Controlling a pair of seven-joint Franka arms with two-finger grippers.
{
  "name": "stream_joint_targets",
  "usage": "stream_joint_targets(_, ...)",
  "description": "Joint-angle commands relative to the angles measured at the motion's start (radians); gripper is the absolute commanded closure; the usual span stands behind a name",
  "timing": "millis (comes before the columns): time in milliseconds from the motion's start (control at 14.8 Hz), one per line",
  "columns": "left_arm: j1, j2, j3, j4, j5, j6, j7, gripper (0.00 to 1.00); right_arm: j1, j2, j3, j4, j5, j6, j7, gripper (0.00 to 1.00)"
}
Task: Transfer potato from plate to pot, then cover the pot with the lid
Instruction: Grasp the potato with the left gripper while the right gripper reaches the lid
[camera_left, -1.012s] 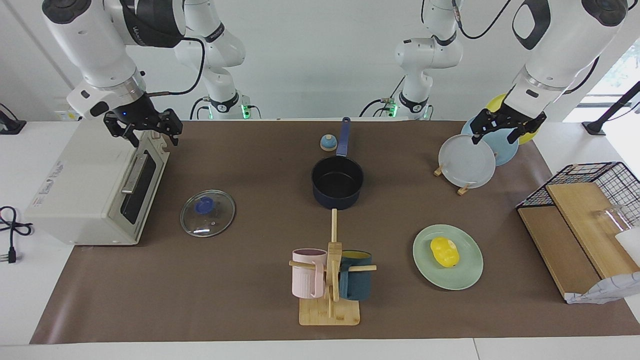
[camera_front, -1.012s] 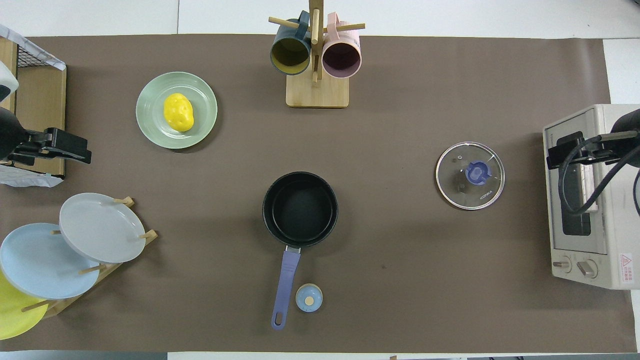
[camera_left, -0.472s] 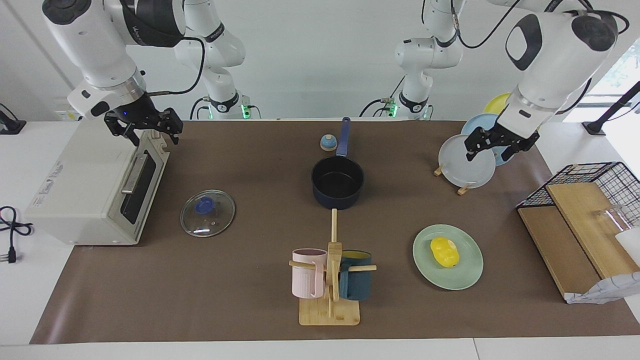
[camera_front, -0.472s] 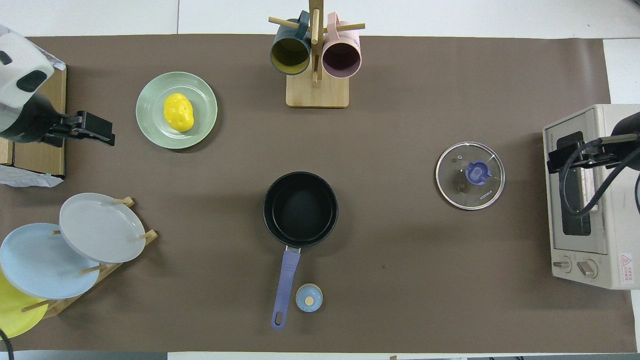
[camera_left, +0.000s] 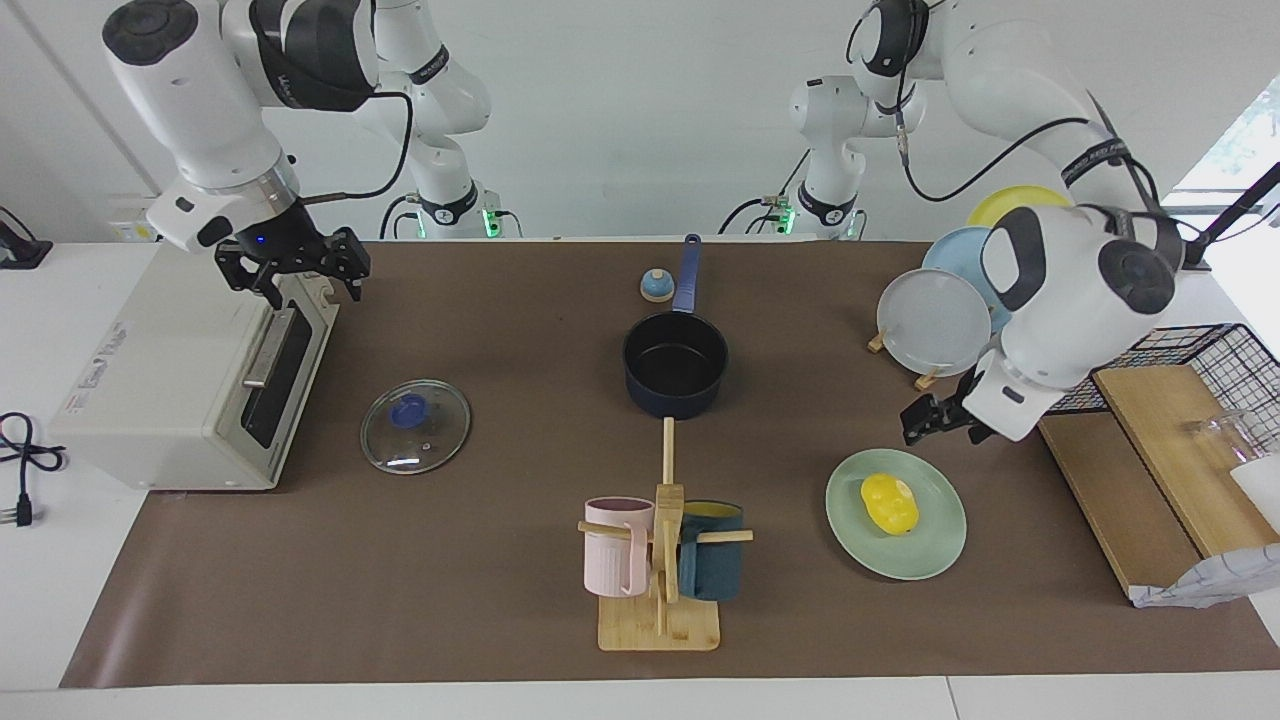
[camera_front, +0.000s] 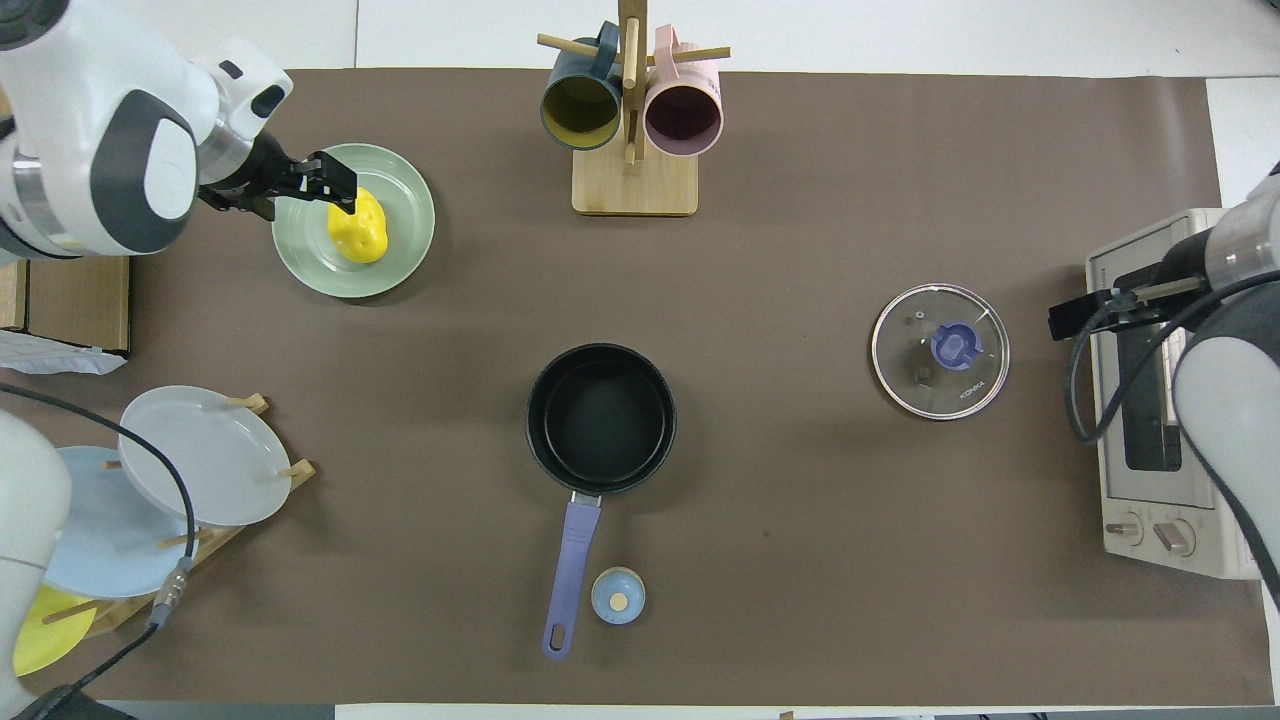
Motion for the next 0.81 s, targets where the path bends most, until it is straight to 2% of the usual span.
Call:
stream_joint_targets(0,-0.024,0.066,0.017,0.053,-0.001,0.039,-0.084,0.00,0.003,0.008,0.003,-0.175,0.042,0.184,-0.029,0.00)
stream_joint_targets(135,-0.036,0.062,0.020,0.027,0.038,0.064,-0.096,0.00,0.024,0.031,0.003,-0.256,0.042,0.302,-0.038,0.00)
stream_joint_targets(270,-0.041,0.059,0.037,0.010,0.052,0.085,-0.140,0.00,0.021,0.073,0.001,-0.264,0.042,0.333,-0.078,0.00)
stream_joint_targets(405,-0.056,0.057,0.040,-0.027,0.080,0.146,-0.241,0.00,0.030,0.073,0.001,-0.307,0.042,0.416,-0.080,0.00)
stream_joint_targets(607,-0.055,0.050,0.040,-0.090,0.085,0.216,-0.265,0.00,0.038,0.067,0.001,-0.332,0.042,0.442,-0.076,0.00)
stream_joint_targets(742,-0.056,0.042,0.039,-0.122,0.088,0.237,-0.289,0.00,0.038,0.064,0.003,-0.361,0.042,0.502,-0.080,0.00)
